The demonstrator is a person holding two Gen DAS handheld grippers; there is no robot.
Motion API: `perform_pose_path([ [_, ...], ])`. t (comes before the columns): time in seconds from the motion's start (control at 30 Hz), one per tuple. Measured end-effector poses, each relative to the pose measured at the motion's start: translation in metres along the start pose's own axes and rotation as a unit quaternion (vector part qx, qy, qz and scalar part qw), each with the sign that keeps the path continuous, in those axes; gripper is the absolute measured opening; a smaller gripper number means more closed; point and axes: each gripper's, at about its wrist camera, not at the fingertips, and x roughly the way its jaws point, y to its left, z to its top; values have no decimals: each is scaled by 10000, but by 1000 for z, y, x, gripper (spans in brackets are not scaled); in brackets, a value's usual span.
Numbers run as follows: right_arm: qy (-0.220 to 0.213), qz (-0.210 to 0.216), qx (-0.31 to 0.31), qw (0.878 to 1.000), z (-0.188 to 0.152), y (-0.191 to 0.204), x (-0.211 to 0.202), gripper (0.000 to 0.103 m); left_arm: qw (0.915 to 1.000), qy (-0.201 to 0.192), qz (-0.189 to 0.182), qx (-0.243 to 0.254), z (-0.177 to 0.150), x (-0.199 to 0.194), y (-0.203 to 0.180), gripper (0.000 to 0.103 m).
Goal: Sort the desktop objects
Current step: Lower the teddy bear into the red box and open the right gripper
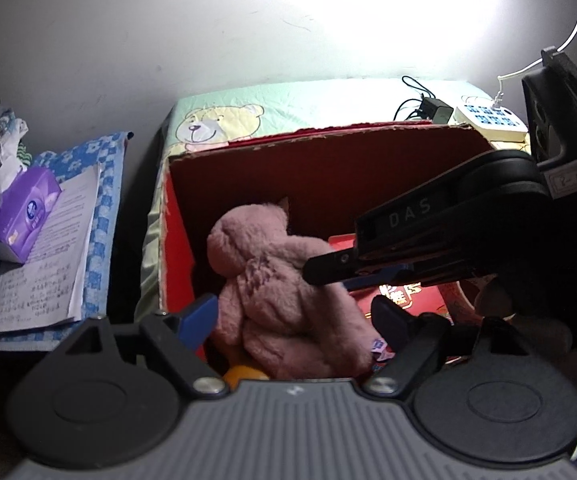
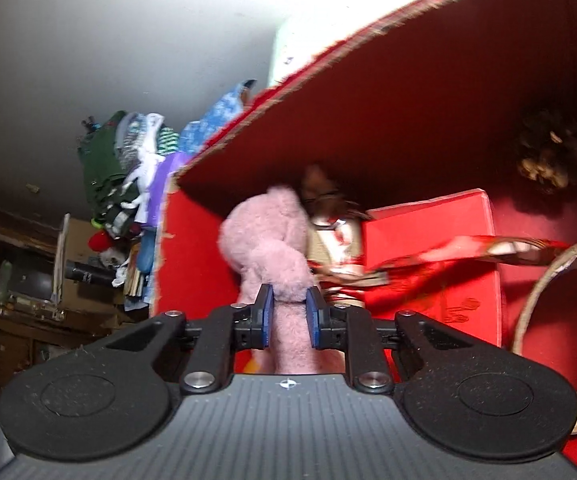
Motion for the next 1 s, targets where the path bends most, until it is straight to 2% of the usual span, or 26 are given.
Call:
perform_pose_path([
  [0.13, -47, 75, -98, 9999, 0, 0, -5, 24, 9997, 208, 102, -21, 2, 11, -2, 82],
  [0.2, -111, 62, -183, 9998, 1, 3, -9, 32, 9995, 269, 180, -3, 3, 15, -2, 82],
  [0.53, -563, -97, -269, 9980, -2, 3, -28, 31, 9978, 467, 462, 70, 8, 24, -12, 86],
  [1.0, -817, -494, -668, 9932, -26, 9, -43, 31, 9952, 476, 852, 70, 6, 9, -20, 84],
])
